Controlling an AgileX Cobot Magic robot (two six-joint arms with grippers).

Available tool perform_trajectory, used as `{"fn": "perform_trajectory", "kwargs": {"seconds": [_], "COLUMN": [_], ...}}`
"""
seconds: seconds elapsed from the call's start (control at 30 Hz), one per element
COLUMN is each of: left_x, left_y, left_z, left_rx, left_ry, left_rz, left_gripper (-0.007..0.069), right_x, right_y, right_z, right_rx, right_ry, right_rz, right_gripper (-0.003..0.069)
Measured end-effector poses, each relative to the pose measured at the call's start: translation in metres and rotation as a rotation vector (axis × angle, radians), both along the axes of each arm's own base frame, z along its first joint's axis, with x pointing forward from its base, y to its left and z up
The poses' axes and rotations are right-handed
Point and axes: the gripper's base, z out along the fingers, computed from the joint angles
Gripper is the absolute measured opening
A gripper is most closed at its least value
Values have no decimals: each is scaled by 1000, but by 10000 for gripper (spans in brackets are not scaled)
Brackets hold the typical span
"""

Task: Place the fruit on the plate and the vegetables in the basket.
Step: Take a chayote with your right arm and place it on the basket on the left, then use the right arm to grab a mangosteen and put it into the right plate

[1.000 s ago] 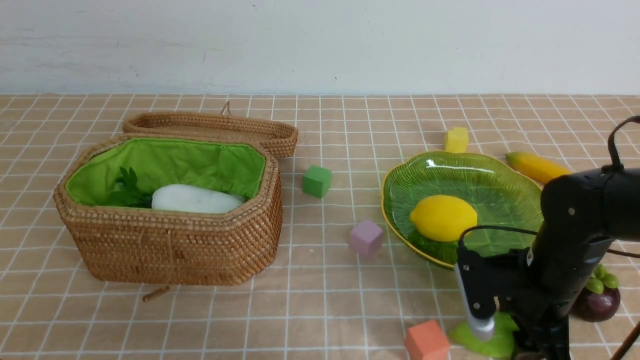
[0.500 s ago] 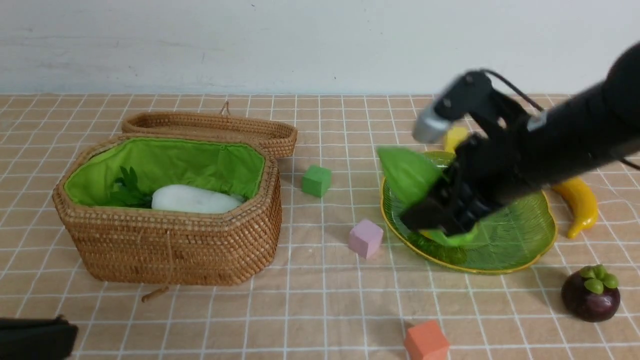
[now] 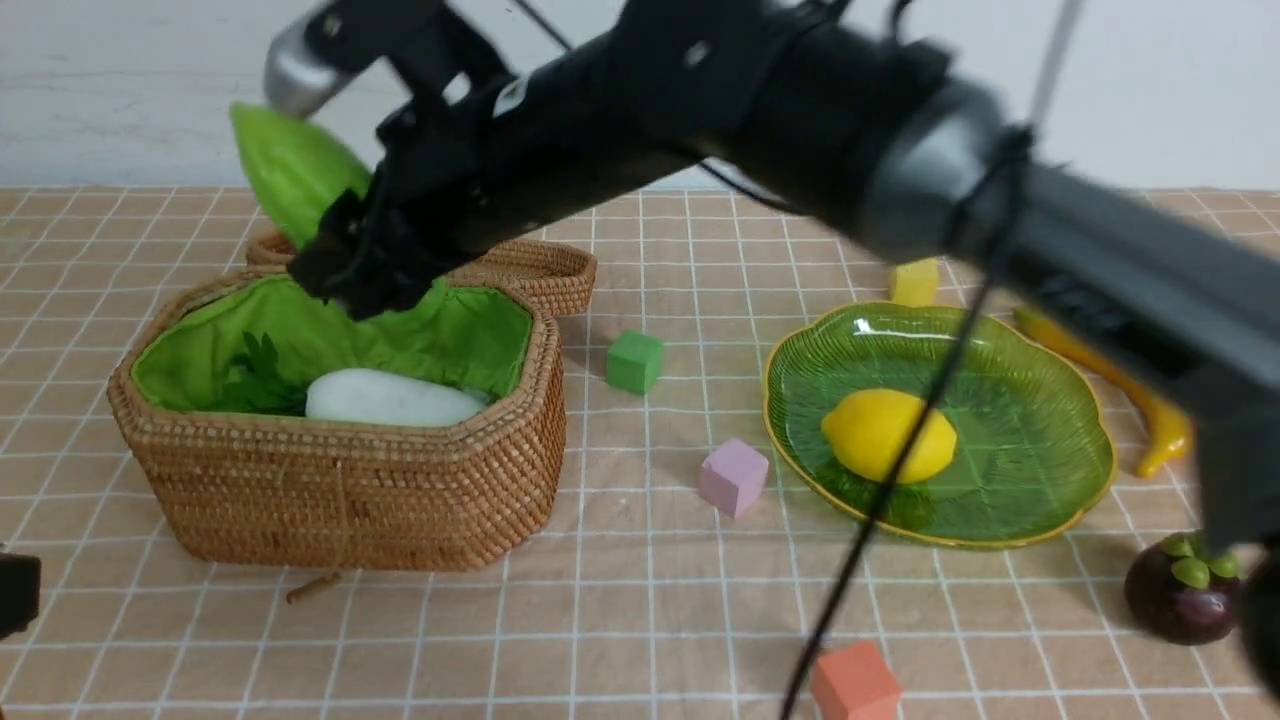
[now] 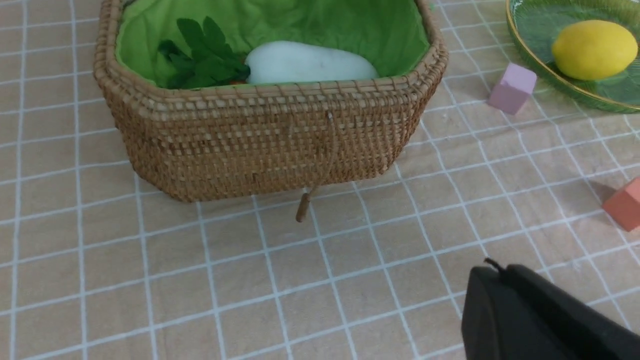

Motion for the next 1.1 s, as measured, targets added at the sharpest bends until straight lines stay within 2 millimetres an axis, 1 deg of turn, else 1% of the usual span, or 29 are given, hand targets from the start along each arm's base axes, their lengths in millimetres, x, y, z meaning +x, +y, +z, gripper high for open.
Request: {"fn": "perform_trajectory", "kwargs": {"seconds": [0.07,0.1,0.13,0.17,0.2,0.27,0.3,0.37,0.4,0.43,0.47,0.5,0.53,0.57,0.6,0.63,0.67,0.7,0.73,0.77,0.8,0.83,0.87,0.9,0.93,0.97,1.0,1.07,1.1], "left_x": [0,0,0,1,1,2,2,2,2,1,1,1,0,-1,-1,-3,-4,-5,-6,-7,-7,-8,-8,-8,-9,-9,-9,-9,-9], "left_y": [-1,-1,-1,-2,-3,-5,-7,-10,-12,-14,-14,-16,-20,-22,-22,-25,-27,-28,-29,-30,-31,-31,-32,-32,-32,-32,-32,-32,-32], "left_z": [1,1,1,3,3,6,8,11,13,15,15,17,19,20,21,22,23,23,23,23,23,23,23,23,23,23,23,23,23], "left_rx": [-5,-8,-10,-22,-27,-44,-52,-55,-57,-55,-54,-54,-55,-60,-61,-67,-72,-78,-82,-77,-79,-76,-71,-62,-60,-60,-57,-56,-56], "left_ry": [-8,-13,-16,-29,-37,-65,-84,-126,-147,-175,-179,-202,-233,-251,-254,-274,-278,-277,-281,-285,-284,-286,-289,-295,-297,-298,-299,-301,-302], "left_rz": [-6,-9,-11,-19,-24,-45,-60,-100,-126,-160,-166,-196,-242,-270,-276,-318,-339,-348,-369,-390,-399,-409,-419,-429,-433,-434,-436,-437,-437], "left_gripper": [-13,-13,-13,-13,-13,-13,-13,-13,-13,-13,-13,-13,-13,-13,-13,-13,-13,-13,-13,-13,-13,-13,-13,-13,-13,-13,-13,-13,-13], "right_x": [8,10,10,10,9,3,-2,-13,-20,-24,-25,-26,-25,-22,-20,-15,-13,-11,-11,-14,-17,-21,-27,-35,-40,-40,-47,-52,-56], "right_y": [4,3,3,0,-2,-14,-22,-41,-58,-74,-77,-92,-124,-138,-144,-172,-190,-196,-222,-245,-259,-273,-290,-307,-317,-319,-332,-344,-351], "right_z": [-12,-13,-14,-10,-5,14,26,49,64,75,77,84,98,102,102,105,102,98,89,82,67,61,46,21,9,4,-18,-46,-64], "right_rx": [-40,-52,-54,-66,-68,-93,-110,-156,-196,-224,-237,-262,-296,-290,-286,-260,-249,-251,-238,-225,-245,-243,-263,-294,-298,-302,-309,-315,-313], "right_ry": [-12,-13,-13,-12,-6,-5,4,33,59,89,87,110,133,149,161,213,257,280,361,426,489,528,591,666,696,705,748,792,814], "right_rz": [-17,-28,-32,-51,-68,-105,-134,-205,-269,-339,-342,-403,-526,-578,-603,-701,-764,-790,-884,-967,-1021,-1072,-1132,-1191,-1223,-1230,-1266,-1297,-1315], "right_gripper": [560,610,618,660,669,667,653,591,543,472,460,405,273,204,191,94,59,54,33,33,41,55,83,129,179,179,263,406,497]}}
